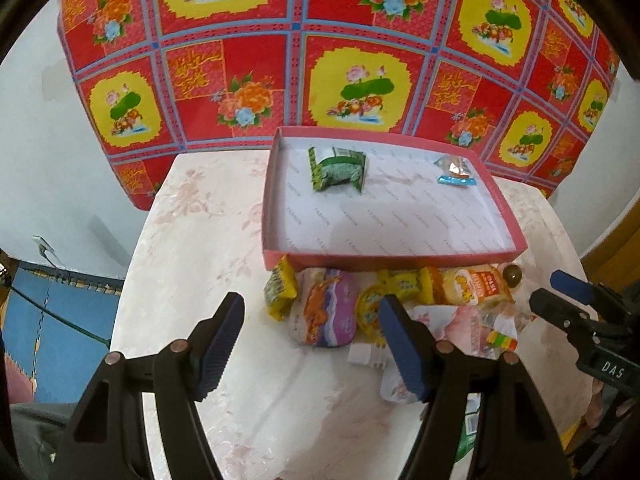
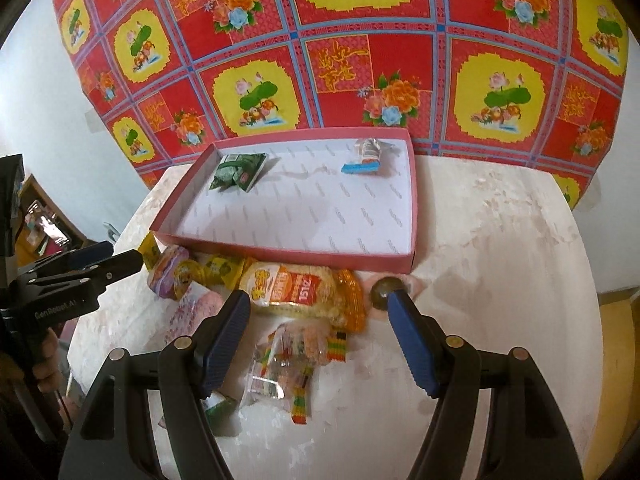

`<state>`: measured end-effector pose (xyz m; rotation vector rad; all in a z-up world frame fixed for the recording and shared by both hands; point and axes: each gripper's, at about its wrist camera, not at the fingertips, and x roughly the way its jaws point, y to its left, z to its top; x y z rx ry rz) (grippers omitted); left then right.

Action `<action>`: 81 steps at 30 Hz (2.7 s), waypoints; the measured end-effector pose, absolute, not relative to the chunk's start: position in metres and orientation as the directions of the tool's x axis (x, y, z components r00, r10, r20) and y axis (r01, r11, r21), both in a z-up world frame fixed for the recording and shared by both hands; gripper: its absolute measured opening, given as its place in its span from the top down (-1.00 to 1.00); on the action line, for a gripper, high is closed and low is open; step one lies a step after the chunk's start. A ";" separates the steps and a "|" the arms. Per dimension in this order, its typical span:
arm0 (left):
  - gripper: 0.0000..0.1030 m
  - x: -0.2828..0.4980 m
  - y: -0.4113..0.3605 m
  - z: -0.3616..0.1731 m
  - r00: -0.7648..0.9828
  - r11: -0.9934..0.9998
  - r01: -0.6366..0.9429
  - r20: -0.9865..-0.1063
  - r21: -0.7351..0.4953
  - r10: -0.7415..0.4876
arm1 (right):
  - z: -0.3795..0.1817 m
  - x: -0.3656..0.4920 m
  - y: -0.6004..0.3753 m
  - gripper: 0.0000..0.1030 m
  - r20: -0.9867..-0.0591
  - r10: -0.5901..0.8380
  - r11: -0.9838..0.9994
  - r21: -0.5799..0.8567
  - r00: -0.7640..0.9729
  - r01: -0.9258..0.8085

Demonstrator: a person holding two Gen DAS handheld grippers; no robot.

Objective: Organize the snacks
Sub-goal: 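Withdraw both tools from the box back toward the snack pile, then grasp the yellow packet with the left tool and lift it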

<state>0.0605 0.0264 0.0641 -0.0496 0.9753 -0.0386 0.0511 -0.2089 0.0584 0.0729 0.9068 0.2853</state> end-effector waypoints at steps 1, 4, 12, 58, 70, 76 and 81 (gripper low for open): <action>-0.43 0.059 0.028 0.063 0.558 0.998 0.006 -0.828 -0.060 -0.053 | 0.057 0.050 -0.209 -0.42 -0.767 0.275 0.960 0.184 0.579 -0.213; -0.43 0.056 0.034 0.060 0.554 0.998 -0.005 -0.831 -0.062 -0.049 | 0.054 0.047 -0.209 -0.42 -0.774 0.276 0.959 0.185 0.570 -0.212; -0.43 0.050 0.049 0.048 0.532 0.997 -0.036 -0.846 -0.062 -0.033 | 0.048 0.040 -0.211 -0.42 -0.786 0.271 0.961 0.187 0.556 -0.204; 0.35 0.088 0.053 0.025 0.574 0.995 -0.045 -0.817 -0.093 -0.051 | 0.018 0.046 -0.223 -0.41 -0.825 0.278 0.960 0.231 0.492 -0.155; 0.65 0.083 0.054 0.027 0.596 0.995 -0.021 -0.800 -0.102 -0.069 | 0.017 0.046 -0.224 -0.42 -0.822 0.287 0.958 0.243 0.492 -0.153; 0.65 0.064 0.056 0.035 0.607 0.992 -0.011 -0.789 -0.126 -0.094 | 0.017 0.047 -0.223 -0.42 -0.821 0.285 0.958 0.240 0.494 -0.154; 0.65 0.049 0.057 0.037 0.606 0.990 -0.010 -0.788 -0.142 -0.107 | 0.018 0.050 -0.225 -0.42 -0.814 0.287 0.958 0.247 0.505 -0.146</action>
